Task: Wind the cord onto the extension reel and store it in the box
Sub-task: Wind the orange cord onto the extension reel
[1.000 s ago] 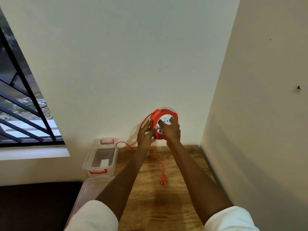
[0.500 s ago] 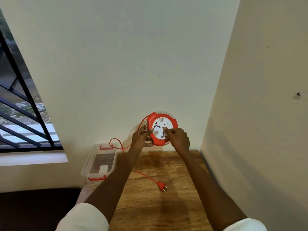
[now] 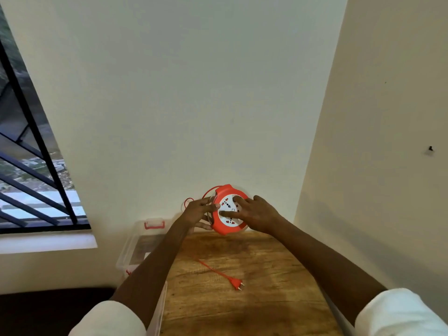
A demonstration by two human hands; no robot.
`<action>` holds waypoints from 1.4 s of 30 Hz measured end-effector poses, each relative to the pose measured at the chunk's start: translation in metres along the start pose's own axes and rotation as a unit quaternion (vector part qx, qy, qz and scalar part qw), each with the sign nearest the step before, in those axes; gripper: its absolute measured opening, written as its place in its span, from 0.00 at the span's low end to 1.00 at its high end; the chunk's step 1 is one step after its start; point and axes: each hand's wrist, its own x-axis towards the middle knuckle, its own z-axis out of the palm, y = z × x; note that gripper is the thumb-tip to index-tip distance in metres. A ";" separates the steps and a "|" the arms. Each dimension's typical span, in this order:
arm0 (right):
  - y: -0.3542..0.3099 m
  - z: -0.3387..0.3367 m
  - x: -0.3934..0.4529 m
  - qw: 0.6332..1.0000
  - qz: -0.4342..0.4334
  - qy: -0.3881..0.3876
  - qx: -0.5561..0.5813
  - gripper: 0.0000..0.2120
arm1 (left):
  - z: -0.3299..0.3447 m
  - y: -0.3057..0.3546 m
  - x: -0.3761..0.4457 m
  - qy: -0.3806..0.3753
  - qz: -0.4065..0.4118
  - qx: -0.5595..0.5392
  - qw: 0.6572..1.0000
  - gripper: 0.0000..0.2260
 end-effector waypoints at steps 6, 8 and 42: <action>-0.005 0.013 0.006 0.998 0.028 0.020 -0.047 0.37 | 0.024 -0.011 -0.004 0.035 0.005 -0.070 0.997 0.26; -0.009 0.015 0.012 0.992 0.127 0.011 0.024 0.33 | 0.033 -0.016 -0.004 0.057 0.009 -0.108 0.993 0.26; 0.004 0.023 -0.002 0.465 0.392 0.232 0.759 0.23 | 0.035 -0.007 0.008 0.207 0.085 0.103 0.969 0.18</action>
